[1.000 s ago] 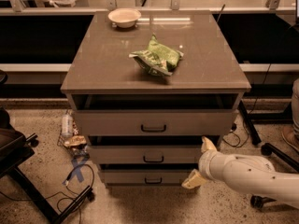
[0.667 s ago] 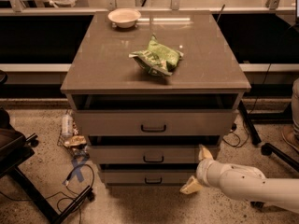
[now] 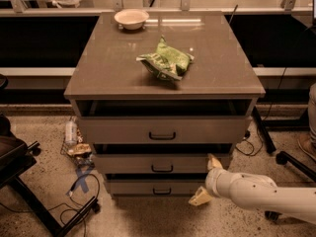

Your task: Open bottom drawer

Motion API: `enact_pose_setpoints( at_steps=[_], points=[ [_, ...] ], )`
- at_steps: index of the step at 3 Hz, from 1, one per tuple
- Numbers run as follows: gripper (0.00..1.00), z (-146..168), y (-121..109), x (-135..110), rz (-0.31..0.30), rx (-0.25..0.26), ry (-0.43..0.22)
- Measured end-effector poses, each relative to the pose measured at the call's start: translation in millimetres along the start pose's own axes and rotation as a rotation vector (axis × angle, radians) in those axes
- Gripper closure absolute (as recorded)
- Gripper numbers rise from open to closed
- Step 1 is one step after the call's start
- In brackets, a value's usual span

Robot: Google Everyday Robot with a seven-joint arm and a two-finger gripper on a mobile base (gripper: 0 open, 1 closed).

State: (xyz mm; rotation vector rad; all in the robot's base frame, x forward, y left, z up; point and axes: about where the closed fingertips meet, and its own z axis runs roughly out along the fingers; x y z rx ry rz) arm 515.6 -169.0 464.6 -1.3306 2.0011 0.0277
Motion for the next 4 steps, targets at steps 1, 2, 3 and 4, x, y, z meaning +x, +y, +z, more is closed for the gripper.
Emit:
enact_pose_setpoints(
  at_steps=[1,2,3,4],
  points=[
    [0.00,26,12,16,0.015,-0.053,-0.013],
    [0.00,57,27,50,0.040,-0.109,-0.034],
    [0.00,85,35,100,0.059,-0.163,-0.064],
    [0.00,101,34,125,0.053,-0.183,-0.095]
  ],
)
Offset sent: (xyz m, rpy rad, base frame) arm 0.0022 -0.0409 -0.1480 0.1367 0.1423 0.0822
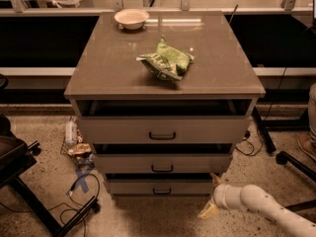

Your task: Open bottom drawer

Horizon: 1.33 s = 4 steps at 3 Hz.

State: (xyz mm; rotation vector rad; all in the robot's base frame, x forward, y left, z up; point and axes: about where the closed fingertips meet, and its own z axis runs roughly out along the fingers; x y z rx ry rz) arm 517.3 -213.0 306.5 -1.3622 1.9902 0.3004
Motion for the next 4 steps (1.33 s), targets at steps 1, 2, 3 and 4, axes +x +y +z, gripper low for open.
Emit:
enact_pose_setpoints(
  at_steps=[1,2,3,4],
  points=[
    [0.00,37,-11,8,-0.034,-0.047,-0.034],
    [0.00,37,-11,8,-0.034,-0.048,-0.034],
    [0.00,65,-12,12,-0.042,-0.083,-0.025],
    [0.00,96,-8,16,-0.058,-0.127,0.001]
  ],
)
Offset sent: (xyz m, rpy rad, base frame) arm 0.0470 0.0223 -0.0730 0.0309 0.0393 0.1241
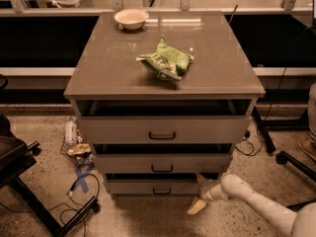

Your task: Open bottom drawer

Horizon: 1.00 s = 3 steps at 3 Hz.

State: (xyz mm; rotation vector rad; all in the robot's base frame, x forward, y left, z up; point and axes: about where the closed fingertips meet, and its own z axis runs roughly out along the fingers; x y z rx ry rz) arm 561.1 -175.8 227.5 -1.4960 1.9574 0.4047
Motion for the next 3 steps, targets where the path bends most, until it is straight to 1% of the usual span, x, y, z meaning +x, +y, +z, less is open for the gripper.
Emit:
enact_pose_setpoints(
  at_steps=[1,2,3],
  points=[
    [0.00,24.4,1.1,0.8,-0.021,-0.030,0.042],
    [0.00,28.3,1.9,-0.7,-0.024,-0.037,0.046],
    [0.02,33.2,3.1,-0.2,-0.012,-0.037,0.082]
  ],
)
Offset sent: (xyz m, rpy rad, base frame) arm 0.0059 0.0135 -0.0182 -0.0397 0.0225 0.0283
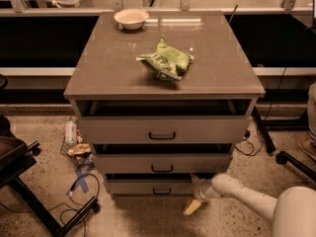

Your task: Open bottom drawer

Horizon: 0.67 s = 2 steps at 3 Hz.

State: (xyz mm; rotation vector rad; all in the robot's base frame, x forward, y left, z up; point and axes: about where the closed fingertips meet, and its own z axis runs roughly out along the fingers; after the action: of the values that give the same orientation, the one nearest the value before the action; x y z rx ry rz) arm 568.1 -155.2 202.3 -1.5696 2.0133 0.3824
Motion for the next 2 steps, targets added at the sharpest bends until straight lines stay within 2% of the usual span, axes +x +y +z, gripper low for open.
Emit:
enact_pose_setpoints(
  at_steps=[1,2],
  points=[
    [0.24,5.4,0.9,0.5,0.007,-0.001,0.050],
    [0.47,7.3,2.8,0.5,0.014,-0.004,0.049]
  ],
)
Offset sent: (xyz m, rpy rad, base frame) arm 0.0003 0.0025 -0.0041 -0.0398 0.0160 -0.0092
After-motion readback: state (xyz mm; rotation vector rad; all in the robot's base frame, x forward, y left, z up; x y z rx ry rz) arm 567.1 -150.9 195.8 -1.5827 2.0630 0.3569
